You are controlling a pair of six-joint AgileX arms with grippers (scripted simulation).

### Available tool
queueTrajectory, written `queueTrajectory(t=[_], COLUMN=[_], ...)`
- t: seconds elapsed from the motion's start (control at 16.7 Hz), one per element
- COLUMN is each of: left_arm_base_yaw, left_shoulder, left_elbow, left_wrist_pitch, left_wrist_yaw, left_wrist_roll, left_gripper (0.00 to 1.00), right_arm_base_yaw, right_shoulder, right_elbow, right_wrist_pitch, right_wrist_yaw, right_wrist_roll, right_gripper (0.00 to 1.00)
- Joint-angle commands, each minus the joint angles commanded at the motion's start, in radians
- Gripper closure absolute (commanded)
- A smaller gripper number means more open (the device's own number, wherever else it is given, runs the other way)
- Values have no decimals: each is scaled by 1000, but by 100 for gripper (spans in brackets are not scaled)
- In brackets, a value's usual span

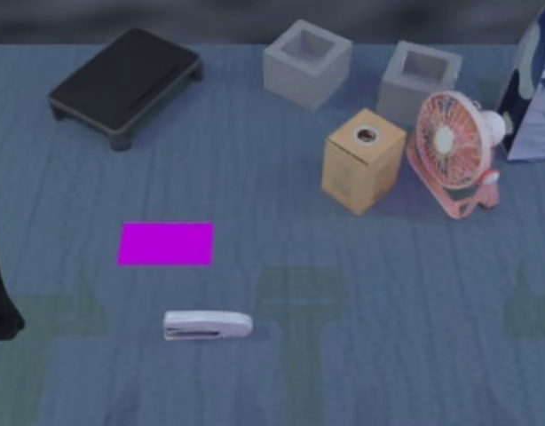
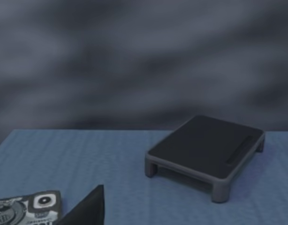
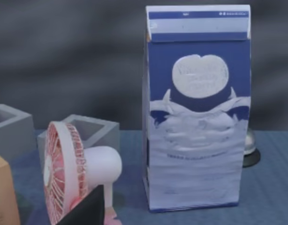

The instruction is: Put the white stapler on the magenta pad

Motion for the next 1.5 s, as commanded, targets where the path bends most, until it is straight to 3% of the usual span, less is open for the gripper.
queueTrajectory(t=[0.24, 0.48, 1.08, 1.5], left_arm_base_yaw=[-14, -89, -395, -571], left_shoulder=[31, 221, 1180, 1696], left_elbow=[30, 196, 855, 1242], left_wrist_pitch=[-23, -151, -697, -1001], left_wrist_yaw=[1, 0, -3, -3], left_wrist_roll=[20, 128, 575, 831], left_gripper=[0, 0, 0, 0], right_arm_base_yaw=[0, 0, 0, 0], right_shoulder=[0, 0, 0, 0], right_elbow=[0, 0, 0, 0], right_wrist_pitch=[0, 0, 0, 0], right_wrist_yaw=[0, 0, 0, 0], right_wrist_roll=[0, 0, 0, 0], right_gripper=[0, 0, 0, 0])
